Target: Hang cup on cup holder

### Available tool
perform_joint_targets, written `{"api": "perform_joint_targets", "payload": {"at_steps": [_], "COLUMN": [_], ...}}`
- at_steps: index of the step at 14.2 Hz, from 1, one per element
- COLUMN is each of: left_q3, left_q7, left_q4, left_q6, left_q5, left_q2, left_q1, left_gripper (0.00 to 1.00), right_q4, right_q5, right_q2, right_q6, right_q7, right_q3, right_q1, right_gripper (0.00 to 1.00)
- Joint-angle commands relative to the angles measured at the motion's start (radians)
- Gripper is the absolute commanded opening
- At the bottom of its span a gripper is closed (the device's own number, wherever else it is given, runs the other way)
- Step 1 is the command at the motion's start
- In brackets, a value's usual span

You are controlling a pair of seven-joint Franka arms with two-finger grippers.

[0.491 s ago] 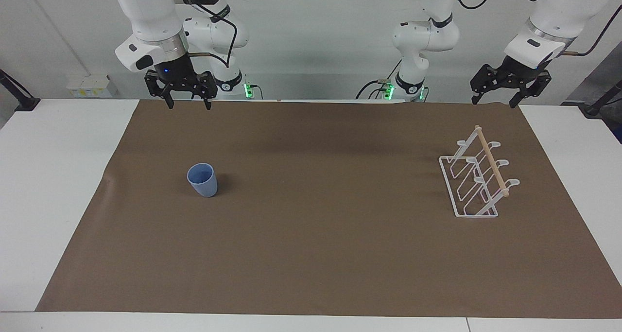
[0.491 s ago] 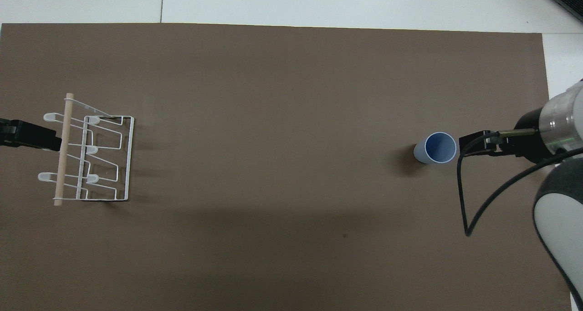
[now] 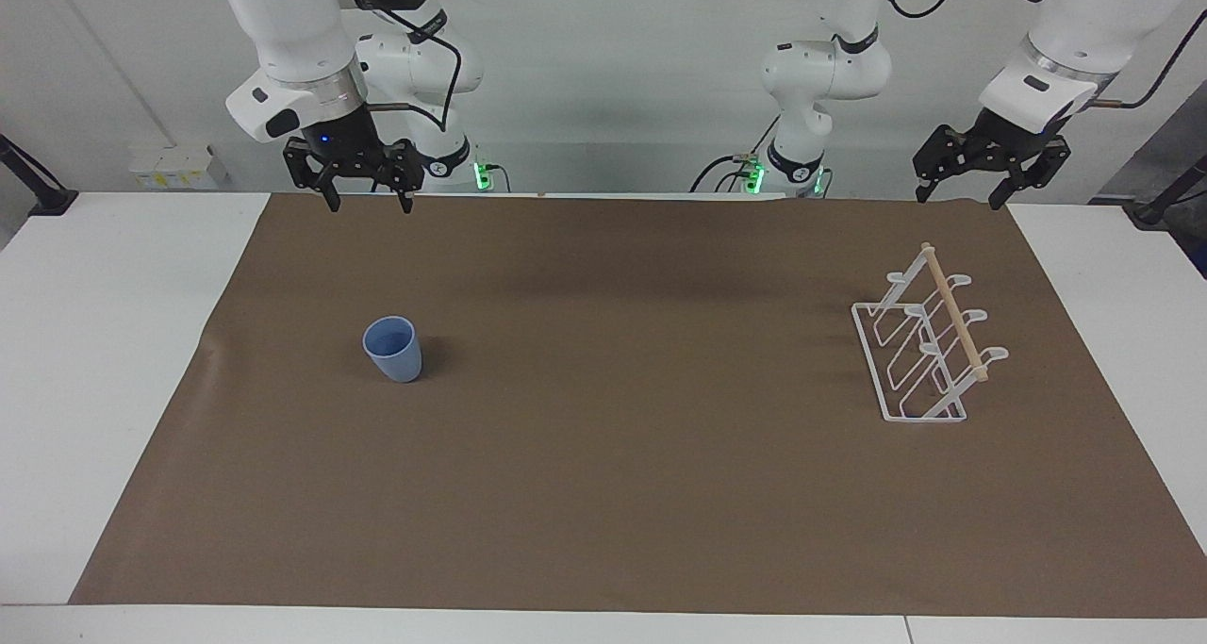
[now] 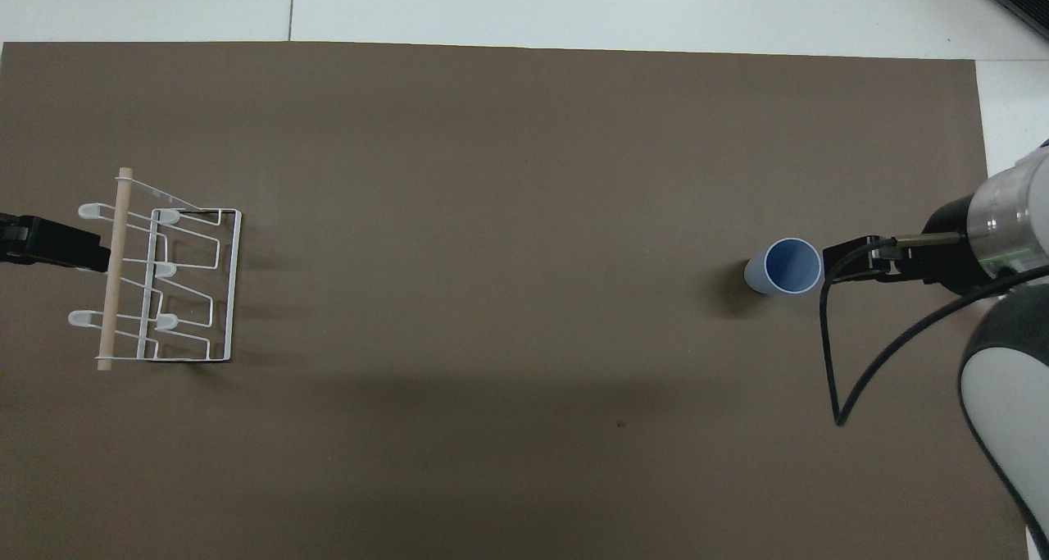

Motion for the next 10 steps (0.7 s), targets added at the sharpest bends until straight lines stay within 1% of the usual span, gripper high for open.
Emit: {"api": "perform_joint_targets", "payload": {"at_steps": [1, 2, 4, 8, 10], "left_q3": [0.0, 0.0, 0.003, 0.0, 0.0], "left_q7": [0.001, 0.001, 0.001, 0.001, -0.003], "left_q4": [-0.028, -0.028, -0.028, -0.028, -0.028], "left_q6": [0.022, 0.022, 0.022, 0.021, 0.021], "left_q5": [0.016, 0.016, 0.016, 0.016, 0.016], "left_q2": [-0.025, -0.025, -0.025, -0.025, -0.025], "left_q1": [0.001, 0.001, 0.001, -0.003, -0.003], "left_gripper": [1.0, 1.0, 1.0, 1.0, 1.0], "right_q4": [-0.022, -0.027, -0.091, -0.258, -0.299], "right_q5": [0.024, 0.024, 0.024, 0.026, 0.026], "right_q2": [-0.022, -0.024, -0.06, -0.123, -0.12], "right_q6": [0.001, 0.003, 0.021, 0.203, 0.234], "right_q7": [-0.01, -0.01, -0.011, -0.014, -0.014], "right_q3": [0.006, 0.006, 0.006, 0.007, 0.009], "right_q1": [-0.014, -0.012, -0.005, 0.005, 0.015], "right_gripper": [1.0, 1.0, 1.0, 1.0, 1.0]}}
